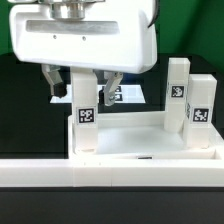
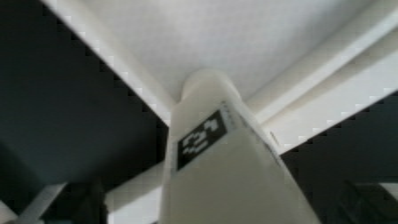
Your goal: Assemble desk
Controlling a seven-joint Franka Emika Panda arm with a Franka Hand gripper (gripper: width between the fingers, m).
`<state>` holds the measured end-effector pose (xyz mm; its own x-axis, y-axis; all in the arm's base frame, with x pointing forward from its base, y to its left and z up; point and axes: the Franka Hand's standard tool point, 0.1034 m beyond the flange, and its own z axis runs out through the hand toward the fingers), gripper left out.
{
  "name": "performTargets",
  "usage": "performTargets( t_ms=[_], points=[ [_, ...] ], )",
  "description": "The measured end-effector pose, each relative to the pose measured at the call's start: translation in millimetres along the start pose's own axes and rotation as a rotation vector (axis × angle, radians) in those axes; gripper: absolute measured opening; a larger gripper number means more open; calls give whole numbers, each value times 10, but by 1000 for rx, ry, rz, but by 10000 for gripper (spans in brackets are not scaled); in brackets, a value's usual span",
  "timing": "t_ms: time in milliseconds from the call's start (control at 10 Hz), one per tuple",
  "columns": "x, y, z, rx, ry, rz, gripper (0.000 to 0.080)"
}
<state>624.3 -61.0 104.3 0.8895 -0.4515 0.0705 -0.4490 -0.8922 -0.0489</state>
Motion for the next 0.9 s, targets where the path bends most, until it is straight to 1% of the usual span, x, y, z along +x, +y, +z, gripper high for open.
performTargets(
  t_ms=[200, 300, 600, 700, 800, 900],
  points=[
    [-6, -4, 1, -21, 1, -182, 649],
    [-9, -11, 0, -27, 1, -249, 649],
    [10, -17, -51, -34, 4, -462, 649],
    [19, -9, -61, -33, 4, -533, 528],
    [20, -6, -58, -33, 4, -533, 528],
    [18, -4, -53, -33, 4, -532, 388]
  ],
)
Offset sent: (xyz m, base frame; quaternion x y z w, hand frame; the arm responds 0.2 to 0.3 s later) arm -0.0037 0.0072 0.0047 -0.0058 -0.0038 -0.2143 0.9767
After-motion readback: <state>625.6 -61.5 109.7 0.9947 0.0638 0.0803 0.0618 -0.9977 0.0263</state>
